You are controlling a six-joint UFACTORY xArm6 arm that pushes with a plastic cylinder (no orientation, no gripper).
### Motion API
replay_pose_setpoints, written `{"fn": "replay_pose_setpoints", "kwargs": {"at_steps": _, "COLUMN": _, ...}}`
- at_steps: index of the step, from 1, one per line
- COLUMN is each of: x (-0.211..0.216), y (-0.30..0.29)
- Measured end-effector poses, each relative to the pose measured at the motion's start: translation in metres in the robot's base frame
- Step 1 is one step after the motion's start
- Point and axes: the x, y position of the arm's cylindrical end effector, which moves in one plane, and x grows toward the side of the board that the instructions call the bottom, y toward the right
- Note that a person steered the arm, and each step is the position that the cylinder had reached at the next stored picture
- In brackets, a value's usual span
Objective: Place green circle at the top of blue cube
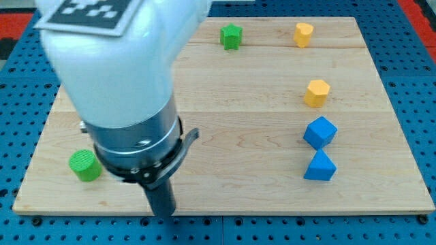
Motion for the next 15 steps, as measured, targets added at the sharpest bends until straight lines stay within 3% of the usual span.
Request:
{"fn": "replay_pose_setpoints", "kwargs": {"at_steps": 2, "x": -0.025, "y": -0.182}}
{"fn": "replay_pose_setpoints", "kwargs": {"at_steps": 4, "x": -0.075, "y": -0.122}}
{"fn": "replay_pose_setpoints", "kwargs": {"at_steps": 5, "x": -0.082, "y": -0.056}}
{"fn": "replay_pose_setpoints", "kwargs": {"at_steps": 6, "x": -0.073, "y": -0.014}}
{"fn": "replay_pose_setpoints", "kwargs": {"at_steps": 7, "x": -0.05, "y": -0.04}}
{"fn": "replay_pose_setpoints", "kwargs": {"at_steps": 9, "x": -0.095, "y": 0.088}}
{"fn": "replay_pose_setpoints", "kwargs": {"at_steps": 11, "x": -0.088, "y": 0.111}}
{"fn": "replay_pose_setpoints", "kwargs": {"at_steps": 12, "x": -0.119, "y": 0.152}}
{"fn": "replay_pose_setpoints", "kwargs": {"at_steps": 15, "x": -0.141, "y": 0.2}}
